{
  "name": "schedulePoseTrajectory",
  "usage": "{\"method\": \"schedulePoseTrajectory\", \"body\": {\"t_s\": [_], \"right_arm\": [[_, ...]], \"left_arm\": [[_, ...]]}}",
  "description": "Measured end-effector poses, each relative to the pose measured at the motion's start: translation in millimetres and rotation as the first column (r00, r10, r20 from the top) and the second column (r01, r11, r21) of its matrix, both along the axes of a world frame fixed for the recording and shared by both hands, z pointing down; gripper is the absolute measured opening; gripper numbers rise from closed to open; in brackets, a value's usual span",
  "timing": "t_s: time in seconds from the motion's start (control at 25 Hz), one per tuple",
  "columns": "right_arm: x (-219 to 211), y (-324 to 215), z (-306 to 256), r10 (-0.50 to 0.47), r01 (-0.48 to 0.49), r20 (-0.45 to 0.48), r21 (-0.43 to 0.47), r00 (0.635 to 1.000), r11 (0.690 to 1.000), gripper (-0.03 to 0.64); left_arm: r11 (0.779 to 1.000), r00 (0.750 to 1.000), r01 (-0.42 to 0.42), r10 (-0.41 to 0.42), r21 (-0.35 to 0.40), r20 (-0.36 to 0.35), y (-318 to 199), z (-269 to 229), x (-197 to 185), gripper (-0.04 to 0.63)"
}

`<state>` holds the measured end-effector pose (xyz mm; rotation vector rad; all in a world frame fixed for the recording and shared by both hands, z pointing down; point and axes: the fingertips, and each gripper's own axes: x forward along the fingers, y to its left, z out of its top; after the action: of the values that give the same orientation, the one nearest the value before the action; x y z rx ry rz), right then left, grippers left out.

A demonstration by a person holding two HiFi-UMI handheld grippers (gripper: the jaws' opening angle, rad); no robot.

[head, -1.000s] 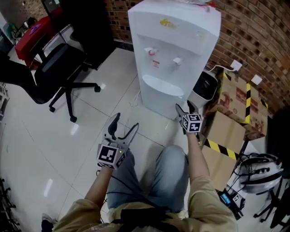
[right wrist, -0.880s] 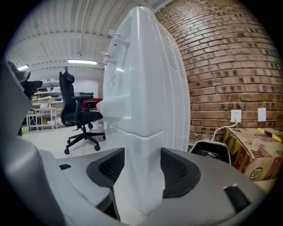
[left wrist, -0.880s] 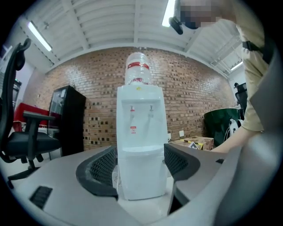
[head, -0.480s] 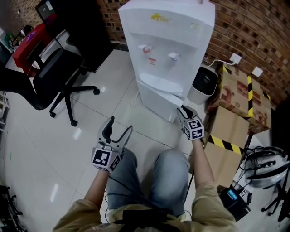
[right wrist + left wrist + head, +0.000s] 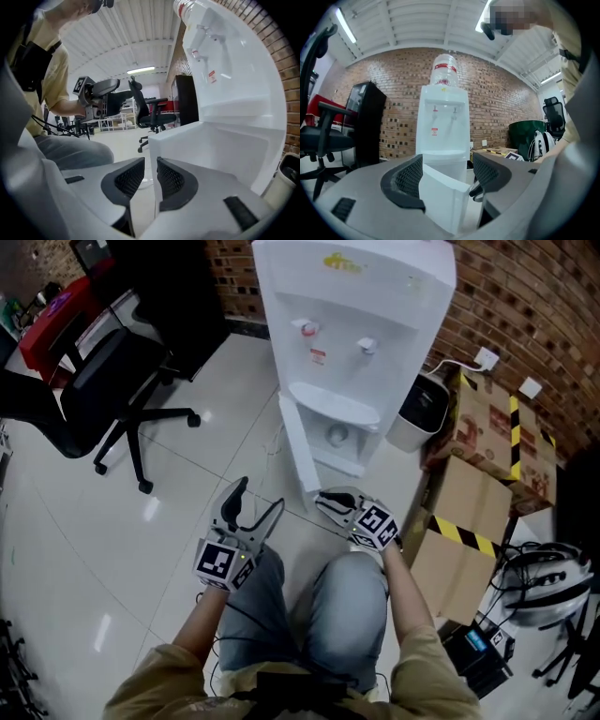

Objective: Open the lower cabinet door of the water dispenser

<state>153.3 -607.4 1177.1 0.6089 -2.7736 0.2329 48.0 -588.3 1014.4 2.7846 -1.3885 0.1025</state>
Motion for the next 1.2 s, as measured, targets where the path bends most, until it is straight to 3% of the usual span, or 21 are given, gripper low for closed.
{"method": "schedulePoseTrajectory", "body": {"t_s": [0.12, 0.28, 0.52, 0.68, 0.76, 0.8, 0.88, 0.96, 1.08, 1.2], "right_arm": [[3.7, 8.4, -23.9, 0.067, -0.063, 0.072, -0.059, 0.995, 0.996, 0.101], [43.1, 21.0, -135.9, 0.249, -0.238, 0.158, -0.086, 0.956, 0.967, 0.137], [82.5, 44.2, -379.0, 0.457, -0.459, 0.250, -0.052, 0.854, 0.887, 0.173], [71.8, 73.6, -555.4, 0.492, -0.515, 0.313, -0.010, 0.812, 0.857, 0.279], [78.1, 87.7, -626.3, 0.546, -0.584, 0.318, 0.031, 0.775, 0.811, 0.279], [85.4, 95.0, -656.7, 0.587, -0.631, 0.335, 0.027, 0.737, 0.776, 0.305], [99.4, 103.7, -711.4, 0.661, -0.719, 0.384, 0.013, 0.645, 0.695, 0.488], [107.6, 112.3, -752.0, 0.698, -0.776, 0.402, 0.054, 0.593, 0.628, 0.518], [121.4, 123.5, -791.7, 0.739, -0.833, 0.393, 0.171, 0.547, 0.526, 0.517], [127.8, 130.4, -812.2, 0.757, -0.856, 0.401, 0.214, 0.516, 0.470, 0.514]], "left_arm": [[0.999, 0.998, -0.043, 0.043, 0.001, 0.041, -0.3, -15.5, 1.9, 0.325], [0.997, 0.992, -0.078, 0.078, -0.006, 0.101, -10.0, -111.3, 6.9, 0.325], [0.993, 0.996, -0.080, 0.082, -0.088, 0.026, 32.0, -292.0, 34.3, 0.325], [0.995, 0.997, -0.039, 0.033, -0.095, -0.063, 61.6, -429.7, 26.4, 0.325], [0.997, 0.996, -0.029, 0.023, -0.073, -0.086, 71.9, -490.7, 23.6, 0.326], [0.998, 0.995, -0.022, 0.016, -0.065, -0.096, 76.6, -515.9, 20.8, 0.327], [0.999, 0.995, -0.006, 0.001, -0.047, -0.100, 78.6, -562.7, 11.3, 0.325], [1.000, 0.997, 0.016, -0.017, -0.015, -0.074, 81.0, -599.8, 2.0, 0.325], [0.999, 0.999, 0.030, -0.029, 0.030, -0.026, 89.8, -627.2, 2.1, 0.325], [0.999, 0.999, 0.030, -0.029, 0.042, -0.023, 98.2, -633.5, 10.7, 0.325]]}}
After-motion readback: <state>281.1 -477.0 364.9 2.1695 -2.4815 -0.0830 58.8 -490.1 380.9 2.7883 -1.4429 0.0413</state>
